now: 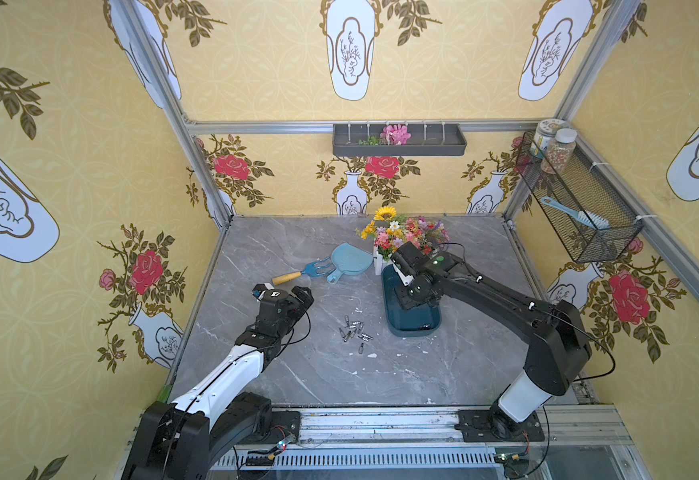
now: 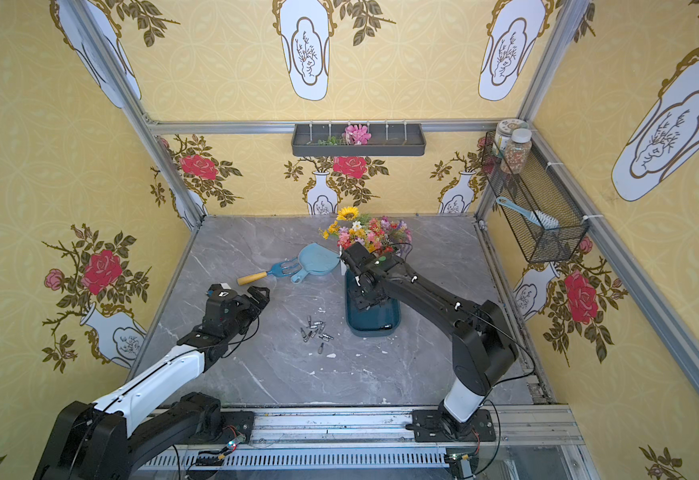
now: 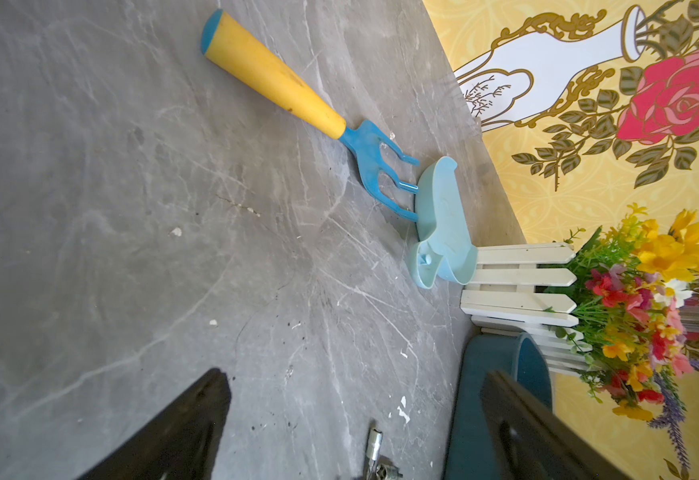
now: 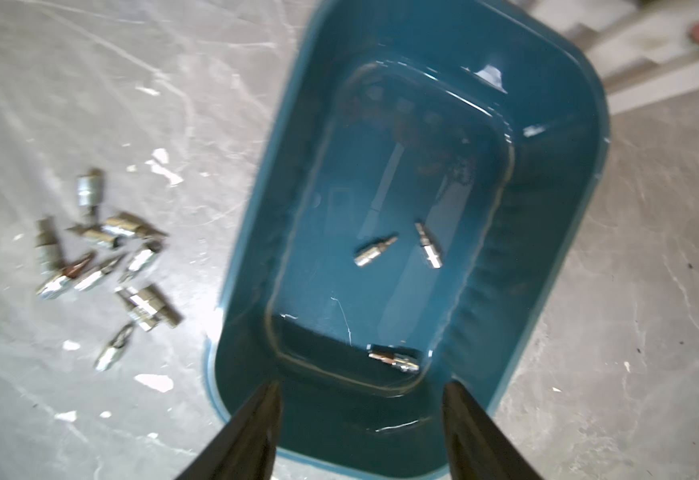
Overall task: Put the bit on the desktop into the storage box
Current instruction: Pick up the screwdriver bit from the center of the board.
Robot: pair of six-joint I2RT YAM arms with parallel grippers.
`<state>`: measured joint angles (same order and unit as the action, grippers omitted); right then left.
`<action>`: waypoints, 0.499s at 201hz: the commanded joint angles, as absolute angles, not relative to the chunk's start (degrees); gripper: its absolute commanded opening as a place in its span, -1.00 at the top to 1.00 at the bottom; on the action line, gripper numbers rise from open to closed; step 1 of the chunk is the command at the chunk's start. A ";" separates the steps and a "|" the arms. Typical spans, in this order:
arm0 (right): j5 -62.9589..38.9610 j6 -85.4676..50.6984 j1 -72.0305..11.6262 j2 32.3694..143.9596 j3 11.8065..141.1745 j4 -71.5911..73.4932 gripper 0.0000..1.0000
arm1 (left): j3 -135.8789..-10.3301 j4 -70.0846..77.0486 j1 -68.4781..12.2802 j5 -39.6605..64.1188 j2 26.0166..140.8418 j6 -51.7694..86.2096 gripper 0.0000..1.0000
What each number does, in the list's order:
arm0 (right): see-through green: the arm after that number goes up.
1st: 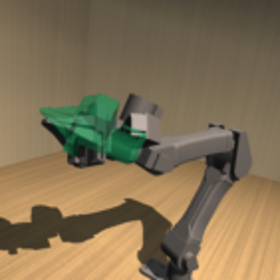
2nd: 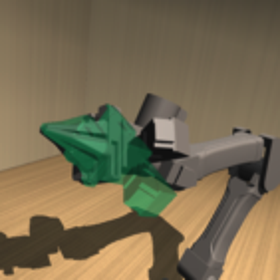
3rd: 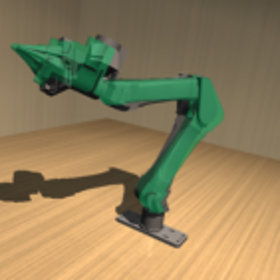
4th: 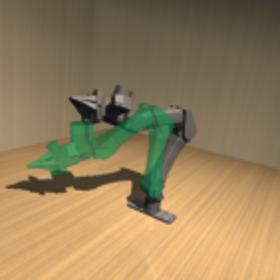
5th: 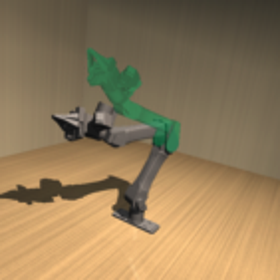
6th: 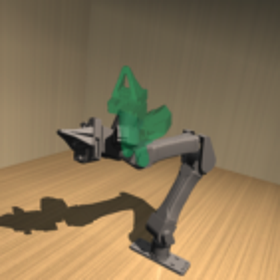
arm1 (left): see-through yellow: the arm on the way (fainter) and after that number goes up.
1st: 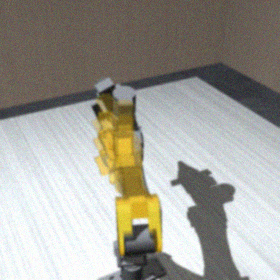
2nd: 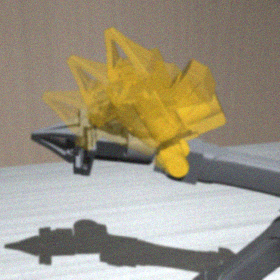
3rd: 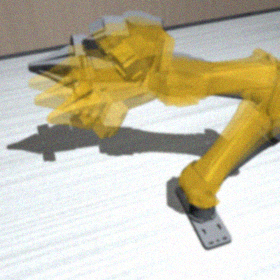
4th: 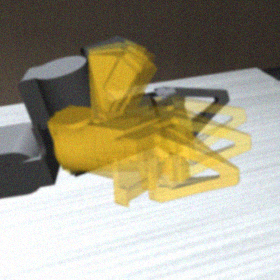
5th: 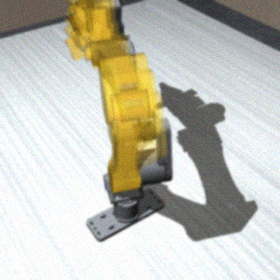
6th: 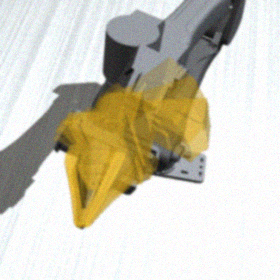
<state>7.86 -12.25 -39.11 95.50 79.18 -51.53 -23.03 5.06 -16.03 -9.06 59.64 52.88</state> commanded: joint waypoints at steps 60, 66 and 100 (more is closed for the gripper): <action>9.87 -17.70 -51.58 99.69 82.20 -52.65 -0.72 | -22.38 5.67 -16.00 -10.16 57.93 51.61 -1.00; 9.77 -18.09 -52.63 100.07 82.41 -52.65 -0.73 | -22.34 5.61 -16.00 -10.27 57.84 51.59 -1.00; 9.09 -19.82 -58.11 103.03 84.09 -52.48 -0.77 | -22.07 5.10 -16.00 -10.98 57.33 51.42 -1.00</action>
